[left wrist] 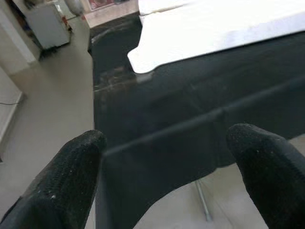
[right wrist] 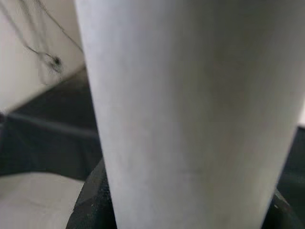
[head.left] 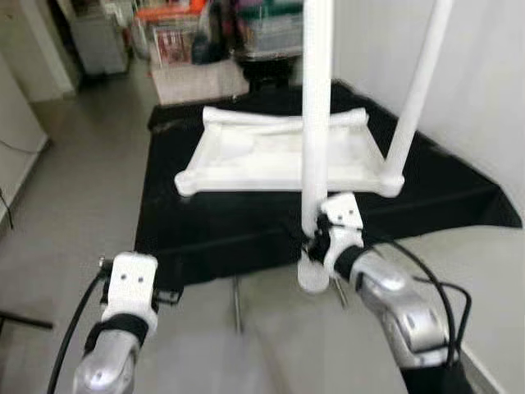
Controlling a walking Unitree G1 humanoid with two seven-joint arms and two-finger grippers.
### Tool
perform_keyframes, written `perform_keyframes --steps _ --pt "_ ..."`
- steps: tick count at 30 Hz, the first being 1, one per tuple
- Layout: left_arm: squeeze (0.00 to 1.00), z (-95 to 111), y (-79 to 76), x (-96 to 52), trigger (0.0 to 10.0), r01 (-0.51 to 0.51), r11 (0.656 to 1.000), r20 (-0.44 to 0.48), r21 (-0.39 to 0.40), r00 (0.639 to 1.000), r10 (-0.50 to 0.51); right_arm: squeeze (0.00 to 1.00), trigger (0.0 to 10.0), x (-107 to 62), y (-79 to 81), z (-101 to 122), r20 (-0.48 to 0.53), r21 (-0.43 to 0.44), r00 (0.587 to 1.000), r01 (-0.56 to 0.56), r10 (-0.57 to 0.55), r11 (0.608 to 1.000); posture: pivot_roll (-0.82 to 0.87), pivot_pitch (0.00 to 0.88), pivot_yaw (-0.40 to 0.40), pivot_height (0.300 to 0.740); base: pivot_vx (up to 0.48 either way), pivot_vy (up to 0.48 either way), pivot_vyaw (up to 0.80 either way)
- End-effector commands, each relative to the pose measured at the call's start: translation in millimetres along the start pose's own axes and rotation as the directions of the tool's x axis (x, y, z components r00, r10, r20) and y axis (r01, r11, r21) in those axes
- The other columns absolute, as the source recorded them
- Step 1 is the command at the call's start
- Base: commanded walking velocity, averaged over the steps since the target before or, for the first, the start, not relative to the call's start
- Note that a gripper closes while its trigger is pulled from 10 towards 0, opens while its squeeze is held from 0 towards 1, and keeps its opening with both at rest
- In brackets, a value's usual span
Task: Building children table
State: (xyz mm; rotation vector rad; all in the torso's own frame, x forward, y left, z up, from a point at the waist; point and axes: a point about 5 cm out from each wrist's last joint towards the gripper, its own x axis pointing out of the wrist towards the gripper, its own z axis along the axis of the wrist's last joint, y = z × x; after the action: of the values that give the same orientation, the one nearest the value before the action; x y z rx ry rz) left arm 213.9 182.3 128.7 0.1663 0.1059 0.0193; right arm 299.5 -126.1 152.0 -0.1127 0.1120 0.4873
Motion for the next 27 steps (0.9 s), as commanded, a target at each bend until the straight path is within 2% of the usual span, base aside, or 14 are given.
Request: perform_keyframes --steps 1,3,5,8,12,27 --pt "0.0 -2.1 4.8 -0.2 10.0 -0.013 0.999 -0.002 0.03 1.0 0.013 0.0 10.0 1.4 2.4 3.4 0.021 -0.016 1.0 0.003 -0.003 1.0 -0.08 0.096 0.017 0.74 0.0 0.0 0.0" --pt "0.0 -5.2 5.1 -4.0 10.0 -0.025 1.0 -0.002 0.017 1.0 0.025 0.0 10.0 -1.1 10.2 -6.2 0.011 -0.047 0.999 0.036 -0.036 0.998 -0.08 0.108 0.012 0.74 0.0 0.0 0.0" --pt "0.0 -4.7 4.7 -5.3 10.0 -0.032 0.999 0.012 0.006 0.999 0.032 0.0 10.0 -0.8 10.6 -7.8 0.015 -0.052 0.998 0.058 -0.057 0.997 -0.07 0.115 0.008 0.74 0.0 0.0 0.0" --pt "0.0 0.1 3.7 -4.7 10.0 -0.046 0.999 0.071 -0.007 0.996 0.046 0.0 10.0 1.3 0.6 -9.6 0.025 -0.074 0.99 0.143 -0.141 0.987 -0.07 0.132 -0.007 0.74 0.0 0.0 0.0" --pt "0.0 2.8 4.5 -0.8 10.0 -0.052 0.999 0.109 -0.011 0.993 0.053 0.0 10.0 1.1 -1.5 -9.0 0.05 -0.119 0.984 0.176 -0.172 0.977 -0.07 0.135 -0.015 0.74 0.0 0.0 0.0" --pt "0.0 0.0 4.9 -0.4 10.0 -0.064 0.998 0.121 -0.001 0.991 0.063 0.0 10.0 3.2 -0.9 -12.8 0.052 -0.096 0.985 0.171 -0.166 0.981 -0.08 0.138 -0.007 0.74 0.0 0.0 0.0"
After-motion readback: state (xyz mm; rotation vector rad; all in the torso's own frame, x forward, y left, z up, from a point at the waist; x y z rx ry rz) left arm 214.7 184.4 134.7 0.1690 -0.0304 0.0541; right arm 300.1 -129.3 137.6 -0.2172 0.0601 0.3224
